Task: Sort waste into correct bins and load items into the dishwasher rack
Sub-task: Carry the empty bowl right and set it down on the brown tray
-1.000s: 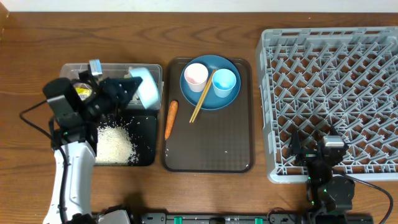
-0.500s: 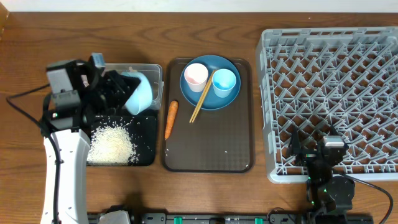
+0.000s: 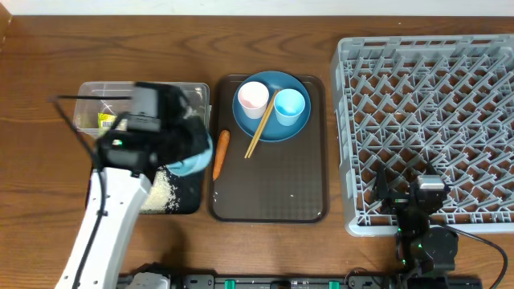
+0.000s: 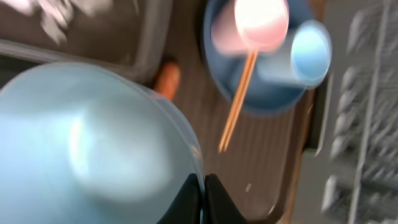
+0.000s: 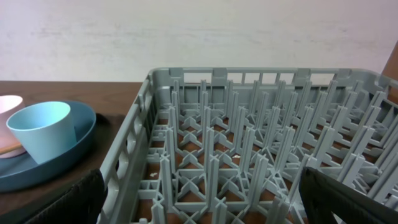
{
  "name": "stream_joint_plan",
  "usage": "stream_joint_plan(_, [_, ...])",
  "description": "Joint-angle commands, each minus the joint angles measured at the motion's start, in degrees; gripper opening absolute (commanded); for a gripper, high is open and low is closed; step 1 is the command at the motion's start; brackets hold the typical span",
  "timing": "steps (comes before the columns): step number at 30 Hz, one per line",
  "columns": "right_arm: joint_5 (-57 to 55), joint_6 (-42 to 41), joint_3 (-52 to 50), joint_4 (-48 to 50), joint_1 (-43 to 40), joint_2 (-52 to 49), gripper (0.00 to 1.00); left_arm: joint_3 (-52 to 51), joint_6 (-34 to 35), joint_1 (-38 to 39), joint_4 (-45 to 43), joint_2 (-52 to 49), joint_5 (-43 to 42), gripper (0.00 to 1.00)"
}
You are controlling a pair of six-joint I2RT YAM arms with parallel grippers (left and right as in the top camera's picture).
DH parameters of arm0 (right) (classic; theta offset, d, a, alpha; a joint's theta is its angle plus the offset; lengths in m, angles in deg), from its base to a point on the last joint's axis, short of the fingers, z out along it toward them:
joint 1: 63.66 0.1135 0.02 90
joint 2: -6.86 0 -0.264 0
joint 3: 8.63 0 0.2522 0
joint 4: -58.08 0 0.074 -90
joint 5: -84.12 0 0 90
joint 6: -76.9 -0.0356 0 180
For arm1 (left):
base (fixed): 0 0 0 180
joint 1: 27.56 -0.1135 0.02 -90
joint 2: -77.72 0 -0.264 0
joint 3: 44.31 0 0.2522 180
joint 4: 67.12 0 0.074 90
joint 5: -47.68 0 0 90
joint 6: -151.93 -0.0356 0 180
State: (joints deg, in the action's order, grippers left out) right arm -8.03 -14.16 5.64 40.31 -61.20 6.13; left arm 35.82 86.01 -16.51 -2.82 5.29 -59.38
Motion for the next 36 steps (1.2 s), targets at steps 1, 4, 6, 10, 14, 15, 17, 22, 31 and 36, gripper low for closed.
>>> stream_joint_plan(1, [-0.17, -0.17, -0.20, -0.09, 0.52, -0.02, 0.99, 0.94, -1.11, 6.08, 2.23, 1.09, 6.25, 0.06])
stream_joint_plan(4, [-0.17, -0.17, -0.20, -0.09, 0.52, -0.02, 0.99, 0.11, -0.85, 12.57, 3.89, 1.09, 7.32, 0.06])
stream_joint_plan(6, [-0.17, -0.17, -0.20, -0.09, 0.52, -0.02, 0.99, -1.14, 0.50, 16.52, 3.87, 1.01, 8.35, 0.06])
stream_joint_plan(10, [-0.17, -0.17, -0.20, -0.09, 0.52, -0.02, 0.99, -4.44, 3.30, 23.50, 2.05, 0.44, 11.85, 0.06])
stream_joint_plan(14, [-0.17, -0.17, -0.20, -0.09, 0.52, -0.02, 0.99, -7.30, 6.23, 28.89, 0.42, -0.79, 13.62, 0.06])
stream_joint_plan(15, [-0.17, -0.17, -0.20, -0.09, 0.52, -0.02, 0.99, -7.67, 6.93, 30.14, 0.07, -1.16, 13.86, 0.06])
stream_joint_plan(17, [-0.17, -0.17, -0.20, -0.09, 0.52, -0.02, 0.99, -8.13, 8.09, 32.33, -0.96, -1.81, 13.99, 0.06])
stream_joint_plan(22, [-0.17, -0.17, -0.20, -0.09, 0.50, -0.02, 0.99, -8.20, 11.47, 37.68, -3.80, -4.17, 17.22, 0.06])
stream_joint_plan(31, [-0.17, -0.17, -0.20, -0.09, 0.52, -0.02, 0.99, -8.20, 14.19, 44.09, -9.57, -13.35, 21.68, 0.06])
stream_joint_plan(36, [-0.17, -0.17, -0.20, -0.09, 0.52, -0.02, 0.99, -8.20, 14.19, 44.44, -11.13, -18.32, 25.20, 0.06])
